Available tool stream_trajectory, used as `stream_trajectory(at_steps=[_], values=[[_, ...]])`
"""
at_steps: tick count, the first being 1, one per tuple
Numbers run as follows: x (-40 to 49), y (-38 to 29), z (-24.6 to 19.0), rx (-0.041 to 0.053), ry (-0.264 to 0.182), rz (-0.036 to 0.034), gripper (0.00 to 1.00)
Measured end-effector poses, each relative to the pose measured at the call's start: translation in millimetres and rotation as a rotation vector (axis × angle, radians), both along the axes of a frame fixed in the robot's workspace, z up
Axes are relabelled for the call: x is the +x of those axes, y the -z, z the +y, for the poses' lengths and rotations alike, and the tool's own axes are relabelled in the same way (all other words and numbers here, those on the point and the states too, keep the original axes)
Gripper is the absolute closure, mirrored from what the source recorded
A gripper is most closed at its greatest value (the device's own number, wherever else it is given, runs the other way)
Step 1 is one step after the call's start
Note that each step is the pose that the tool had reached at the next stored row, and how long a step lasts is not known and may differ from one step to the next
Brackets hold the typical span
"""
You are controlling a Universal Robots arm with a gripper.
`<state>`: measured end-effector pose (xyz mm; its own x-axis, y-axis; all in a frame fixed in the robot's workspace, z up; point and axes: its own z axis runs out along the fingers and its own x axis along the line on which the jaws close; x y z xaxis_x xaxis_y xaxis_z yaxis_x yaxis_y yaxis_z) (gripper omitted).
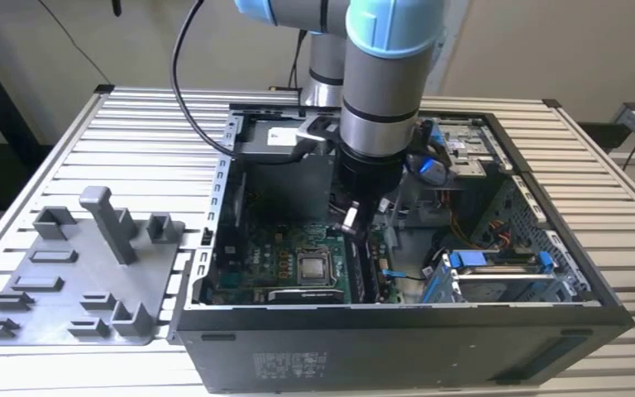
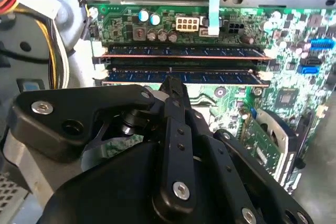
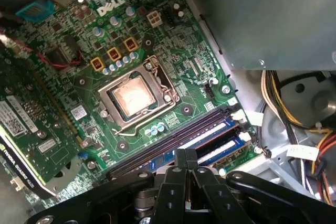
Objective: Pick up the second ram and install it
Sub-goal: 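Press down the second ram until it locks into place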
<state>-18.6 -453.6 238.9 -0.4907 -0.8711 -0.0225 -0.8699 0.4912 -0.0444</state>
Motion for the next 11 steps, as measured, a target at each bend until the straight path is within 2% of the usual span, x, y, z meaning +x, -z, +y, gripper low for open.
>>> stream_trajectory(at_steps=[11], values=[[0.0,0.3,0.0,0.0,-0.201,0.0,0.89]])
